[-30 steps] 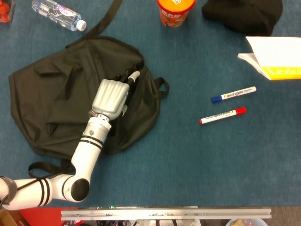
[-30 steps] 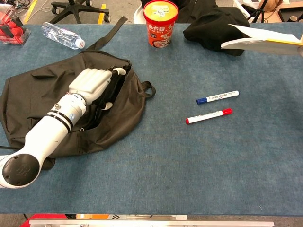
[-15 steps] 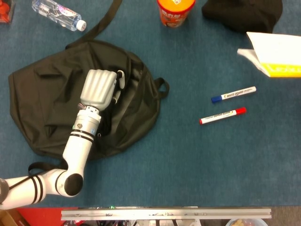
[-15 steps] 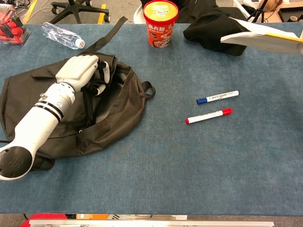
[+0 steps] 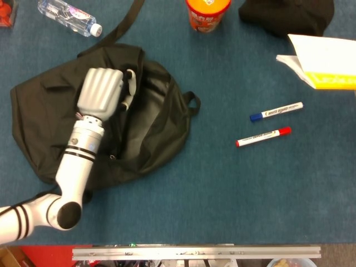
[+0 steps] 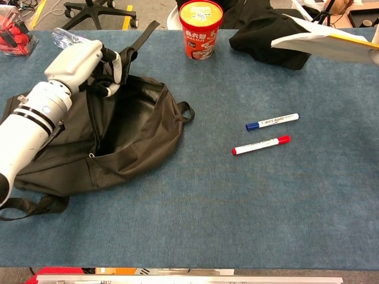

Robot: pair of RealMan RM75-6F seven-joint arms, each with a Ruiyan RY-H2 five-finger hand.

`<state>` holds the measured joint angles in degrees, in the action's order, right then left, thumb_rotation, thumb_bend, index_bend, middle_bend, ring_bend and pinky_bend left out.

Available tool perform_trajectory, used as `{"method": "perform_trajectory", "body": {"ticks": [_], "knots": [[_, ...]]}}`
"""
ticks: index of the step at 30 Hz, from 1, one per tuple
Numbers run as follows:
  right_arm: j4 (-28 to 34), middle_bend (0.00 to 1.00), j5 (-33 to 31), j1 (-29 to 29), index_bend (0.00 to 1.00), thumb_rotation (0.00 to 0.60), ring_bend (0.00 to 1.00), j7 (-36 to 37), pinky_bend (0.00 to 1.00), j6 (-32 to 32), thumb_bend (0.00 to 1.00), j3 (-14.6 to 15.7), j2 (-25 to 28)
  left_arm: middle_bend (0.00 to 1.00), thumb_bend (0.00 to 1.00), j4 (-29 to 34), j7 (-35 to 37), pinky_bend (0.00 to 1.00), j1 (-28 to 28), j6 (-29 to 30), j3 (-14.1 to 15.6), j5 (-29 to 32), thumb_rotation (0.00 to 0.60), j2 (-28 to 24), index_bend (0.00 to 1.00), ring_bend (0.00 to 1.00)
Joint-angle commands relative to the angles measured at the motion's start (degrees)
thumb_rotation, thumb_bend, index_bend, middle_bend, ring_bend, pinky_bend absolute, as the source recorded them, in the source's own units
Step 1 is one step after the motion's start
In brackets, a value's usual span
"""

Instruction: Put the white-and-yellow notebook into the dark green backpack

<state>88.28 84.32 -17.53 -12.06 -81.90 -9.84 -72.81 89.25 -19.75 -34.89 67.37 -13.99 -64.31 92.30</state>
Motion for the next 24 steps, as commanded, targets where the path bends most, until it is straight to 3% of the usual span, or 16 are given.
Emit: {"method": "perform_trajectory", "body": {"ticks": [1,12,24], "knots": [[0.4,0.67,0.4,-0.6,0.85,0.600,0.51,-0.2,0.56,0.8,0.54,0.1,0.1,0.73,0.37,3.4,2.8,0.98,1.1,1.4,-1.2,-1.3,0.600,-3.1,0.66,0.78],[3.2,0.68,3.7,-4.5,0.84,0.600,0.52,-4.2,0.57,4.6,0.54,1.0,-1.8,0.73,0.38,12.4,8.7,0.97,2.4,1.4,-1.8,-2.8,0.600,-8.0,0.66,0.77],[4.1,0.68,5.8,-7.5,0.85,0.600,0.52,-8.4,0.57,7.7,0.54,2.0,-3.8,0.73,0.37,18.3,8.6,0.97,0.6,1.0,-2.1,-4.2,0.600,-7.8,0.65,0.77]]}}
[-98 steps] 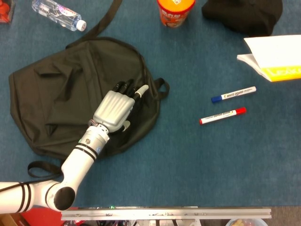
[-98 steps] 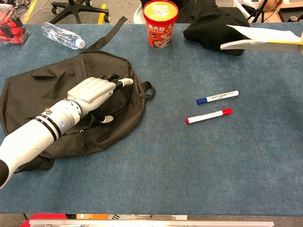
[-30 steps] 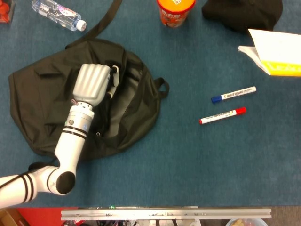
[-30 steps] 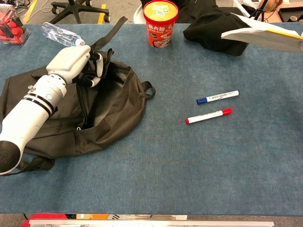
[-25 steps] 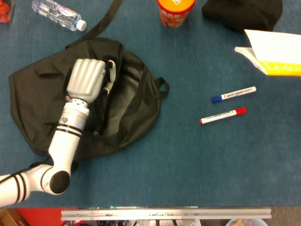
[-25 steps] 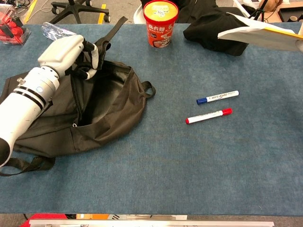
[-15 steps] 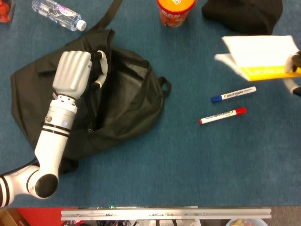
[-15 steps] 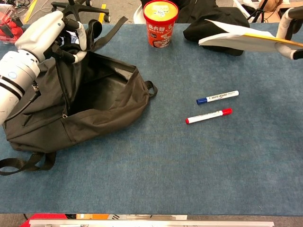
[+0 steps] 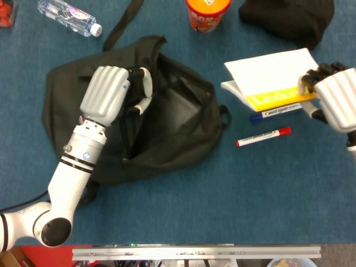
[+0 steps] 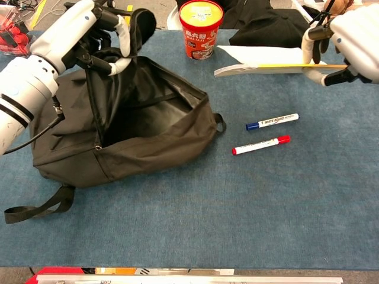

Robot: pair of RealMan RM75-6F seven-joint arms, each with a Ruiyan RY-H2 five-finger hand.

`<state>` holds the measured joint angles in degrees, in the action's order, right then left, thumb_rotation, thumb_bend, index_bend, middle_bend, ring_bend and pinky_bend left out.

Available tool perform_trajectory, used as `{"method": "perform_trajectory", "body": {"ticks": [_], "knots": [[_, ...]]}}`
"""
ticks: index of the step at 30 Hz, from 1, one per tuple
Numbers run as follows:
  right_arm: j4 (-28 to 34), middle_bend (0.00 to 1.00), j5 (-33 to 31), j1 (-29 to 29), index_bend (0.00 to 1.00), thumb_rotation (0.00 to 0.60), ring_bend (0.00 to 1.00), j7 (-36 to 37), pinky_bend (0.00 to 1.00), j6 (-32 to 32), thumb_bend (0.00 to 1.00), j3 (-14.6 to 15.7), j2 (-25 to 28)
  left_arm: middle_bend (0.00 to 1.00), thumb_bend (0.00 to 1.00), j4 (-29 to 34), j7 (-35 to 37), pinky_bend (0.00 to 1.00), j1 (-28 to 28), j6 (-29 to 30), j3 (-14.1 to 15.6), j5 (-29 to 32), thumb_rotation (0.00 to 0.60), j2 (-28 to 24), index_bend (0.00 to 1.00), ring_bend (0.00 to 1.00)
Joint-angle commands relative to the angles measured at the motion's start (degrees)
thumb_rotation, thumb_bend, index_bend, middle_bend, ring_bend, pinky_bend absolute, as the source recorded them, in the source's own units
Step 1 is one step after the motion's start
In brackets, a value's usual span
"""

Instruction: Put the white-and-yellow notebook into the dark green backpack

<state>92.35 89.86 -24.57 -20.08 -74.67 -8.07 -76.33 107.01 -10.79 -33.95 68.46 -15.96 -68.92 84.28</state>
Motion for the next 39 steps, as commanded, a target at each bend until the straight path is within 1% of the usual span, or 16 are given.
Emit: {"method": "perform_trajectory", "body": {"ticks": [1,5,9,15,20,26,30,39], "knots": [[-0.1,0.68,0.4,-0.7,0.85,0.600,0.52,-0.6,0.57,0.8,0.54,0.3,-0.5,0.73,0.37,0.8,-0.6,0.97,-0.5,-0.1,-0.2,0.6,0.600,0.4,0.65,0.77],[-0.6,0.68,1.2,-2.0,0.85,0.600,0.52,-1.1,0.57,2.0,0.54,0.5,-2.0,0.72,0.38,1.9,-1.2,0.96,-1.1,-0.4,-0.1,1.2,0.600,0.7,0.64,0.77],[-1.2,0.68,2.0,-3.6,0.85,0.600,0.52,-1.2,0.57,3.3,0.54,0.6,-4.0,0.72,0.38,1.5,-2.2,0.96,-1.7,-0.7,-0.3,2.8,0.600,1.2,0.64,0.76],[-4.2,0.68,3.6,-7.0,0.85,0.600,0.53,-1.8,0.58,6.0,0.54,0.5,-8.0,0.72,0.37,1.5,-2.4,0.96,-2.3,-0.8,-1.1,4.7,0.600,1.1,0.63,0.76],[-7.9,0.69,6.0,-10.2,0.85,0.600,0.53,-0.2,0.58,7.6,0.54,0.6,-11.2,0.72,0.38,1.9,-2.4,0.96,-2.6,-0.8,-1.1,4.9,0.600,0.5,0.63,0.76],[-12.6,0.69,8.7,-13.5,0.85,0.600,0.53,3.4,0.58,7.6,0.54,0.5,-14.4,0.72,0.37,2.8,-2.4,0.96,-2.7,-0.7,-0.9,4.8,0.600,-0.2,0.63,0.76],[-16.4,0.69,10.9,-15.7,0.86,0.600,0.53,6.4,0.58,7.7,0.54,1.3,-16.1,0.72,0.37,3.3,-2.4,0.96,-3.0,-0.9,-1.0,5.1,0.600,-0.6,0.63,0.76],[-26.2,0.69,14.4,-19.4,0.87,0.600,0.53,14.7,0.58,4.8,0.54,2.3,-20.8,0.71,0.38,3.8,-2.2,0.96,-3.2,-1.0,-1.1,6.1,0.600,-1.6,0.62,0.76]]}}
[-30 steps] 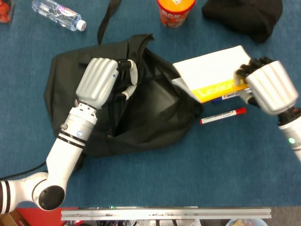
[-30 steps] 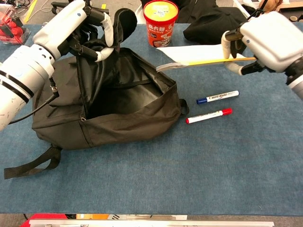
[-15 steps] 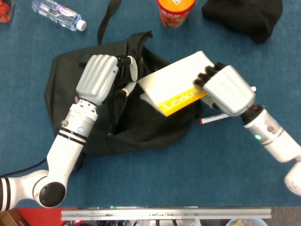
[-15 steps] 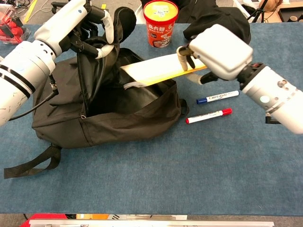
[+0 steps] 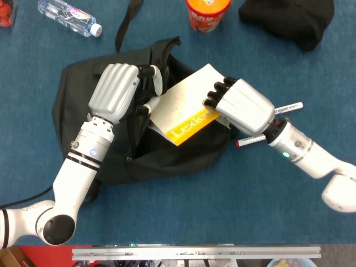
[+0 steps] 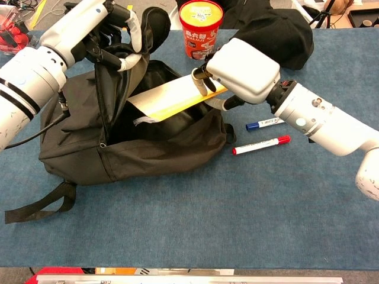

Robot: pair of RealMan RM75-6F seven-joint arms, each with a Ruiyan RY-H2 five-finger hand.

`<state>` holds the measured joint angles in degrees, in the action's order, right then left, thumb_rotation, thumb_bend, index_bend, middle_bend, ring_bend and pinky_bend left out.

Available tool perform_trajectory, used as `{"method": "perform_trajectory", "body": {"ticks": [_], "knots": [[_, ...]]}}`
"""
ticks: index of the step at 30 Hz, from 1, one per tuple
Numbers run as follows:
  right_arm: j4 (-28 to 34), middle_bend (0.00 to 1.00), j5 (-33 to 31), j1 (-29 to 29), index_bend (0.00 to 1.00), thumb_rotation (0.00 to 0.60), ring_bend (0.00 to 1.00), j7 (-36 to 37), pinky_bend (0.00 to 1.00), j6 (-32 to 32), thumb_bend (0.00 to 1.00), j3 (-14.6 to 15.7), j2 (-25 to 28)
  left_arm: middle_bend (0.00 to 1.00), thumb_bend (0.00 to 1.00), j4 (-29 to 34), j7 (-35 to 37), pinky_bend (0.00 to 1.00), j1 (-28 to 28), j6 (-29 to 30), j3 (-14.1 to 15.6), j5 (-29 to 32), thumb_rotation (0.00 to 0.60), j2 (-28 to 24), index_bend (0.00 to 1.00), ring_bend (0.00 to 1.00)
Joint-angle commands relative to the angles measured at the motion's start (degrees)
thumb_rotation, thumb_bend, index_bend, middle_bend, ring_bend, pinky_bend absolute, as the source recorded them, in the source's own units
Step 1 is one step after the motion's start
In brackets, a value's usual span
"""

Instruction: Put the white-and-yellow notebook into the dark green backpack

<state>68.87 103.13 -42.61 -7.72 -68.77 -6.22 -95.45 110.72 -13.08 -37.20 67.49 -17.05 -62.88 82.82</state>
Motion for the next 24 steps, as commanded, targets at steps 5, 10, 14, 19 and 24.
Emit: {"method": "perform_trajectory", "body": {"ticks": [5,10,14,19,24], "knots": [[-8.5,0.69,2.3,-2.9,0.87,0.600,0.53,6.8,0.58,-3.6,0.54,1.1,-5.1,0.71,0.37,0.5,0.4,0.96,-0.1,-0.1,-0.1,0.7,0.600,-0.7,0.62,0.76],[-13.6,0.69,3.1,-4.2,0.87,0.600,0.53,10.1,0.58,-6.2,0.54,1.2,-8.0,0.71,0.37,0.9,0.8,0.96,-0.1,0.2,-0.4,1.4,0.600,-1.1,0.62,0.76],[-16.1,0.69,3.4,-5.2,0.87,0.600,0.53,11.7,0.58,-7.9,0.54,1.3,-9.3,0.71,0.38,1.2,2.0,0.96,-0.1,0.0,-0.9,2.3,0.600,-1.7,0.62,0.76],[-18.2,0.69,3.5,-6.4,0.87,0.600,0.53,13.7,0.58,-9.0,0.54,1.6,-10.4,0.71,0.37,1.6,3.2,0.96,0.0,-0.1,-1.5,3.1,0.600,-2.4,0.61,0.76],[-20.9,0.69,3.3,-7.2,0.87,0.600,0.53,15.9,0.58,-9.6,0.54,2.3,-11.8,0.71,0.38,1.7,3.7,0.96,0.0,-0.2,-1.4,3.5,0.600,-3.0,0.61,0.76]]}}
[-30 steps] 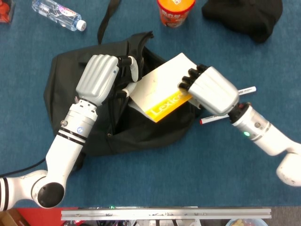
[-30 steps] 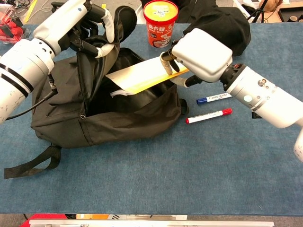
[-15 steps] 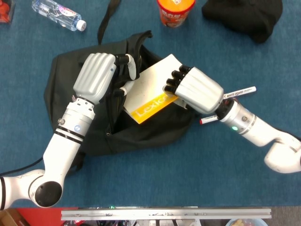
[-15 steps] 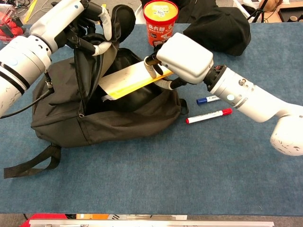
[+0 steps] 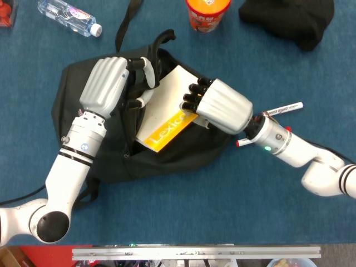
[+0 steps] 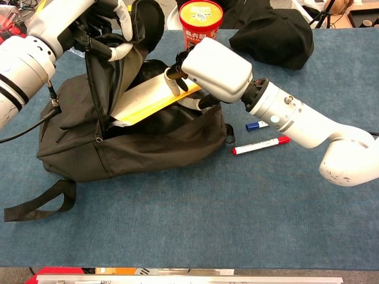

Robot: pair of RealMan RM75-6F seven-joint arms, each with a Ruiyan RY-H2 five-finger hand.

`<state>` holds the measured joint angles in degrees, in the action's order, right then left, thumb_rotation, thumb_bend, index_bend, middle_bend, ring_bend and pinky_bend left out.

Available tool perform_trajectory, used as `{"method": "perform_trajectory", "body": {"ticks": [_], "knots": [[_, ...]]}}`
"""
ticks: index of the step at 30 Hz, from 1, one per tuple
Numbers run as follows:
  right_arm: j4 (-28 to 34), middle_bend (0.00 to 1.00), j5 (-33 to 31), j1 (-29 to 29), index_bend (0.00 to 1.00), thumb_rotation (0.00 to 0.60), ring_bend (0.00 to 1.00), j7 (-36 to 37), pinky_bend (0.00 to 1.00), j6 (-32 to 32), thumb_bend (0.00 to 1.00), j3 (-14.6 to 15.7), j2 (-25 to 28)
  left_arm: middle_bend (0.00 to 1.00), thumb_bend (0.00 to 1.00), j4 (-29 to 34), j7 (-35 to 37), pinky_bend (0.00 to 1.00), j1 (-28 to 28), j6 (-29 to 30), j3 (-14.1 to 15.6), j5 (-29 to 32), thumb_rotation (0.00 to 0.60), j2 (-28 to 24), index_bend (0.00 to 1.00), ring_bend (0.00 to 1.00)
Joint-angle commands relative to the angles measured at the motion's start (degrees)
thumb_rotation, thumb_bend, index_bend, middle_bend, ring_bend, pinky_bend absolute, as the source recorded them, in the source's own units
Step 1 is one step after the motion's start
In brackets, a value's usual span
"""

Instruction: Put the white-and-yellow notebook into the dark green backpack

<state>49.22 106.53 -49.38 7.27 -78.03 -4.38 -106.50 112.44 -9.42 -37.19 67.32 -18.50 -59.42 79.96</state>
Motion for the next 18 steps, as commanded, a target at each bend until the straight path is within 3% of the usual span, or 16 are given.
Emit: {"method": "perform_trajectory", "body": {"ticks": [1,18], "knots": [[-1.9,0.69,-0.1,-0.5,0.87,0.600,0.53,1.4,0.58,-0.4,0.54,0.6,-1.1,0.71,0.38,-0.1,0.1,0.96,0.0,0.0,0.1,0.0,0.600,-0.2,0.61,0.76],[-15.6,0.69,-1.8,-2.5,0.87,0.600,0.53,6.2,0.58,-1.8,0.54,2.0,-8.1,0.71,0.37,0.2,0.8,0.96,0.2,1.0,-0.3,1.3,0.600,-1.2,0.57,0.76]]}}
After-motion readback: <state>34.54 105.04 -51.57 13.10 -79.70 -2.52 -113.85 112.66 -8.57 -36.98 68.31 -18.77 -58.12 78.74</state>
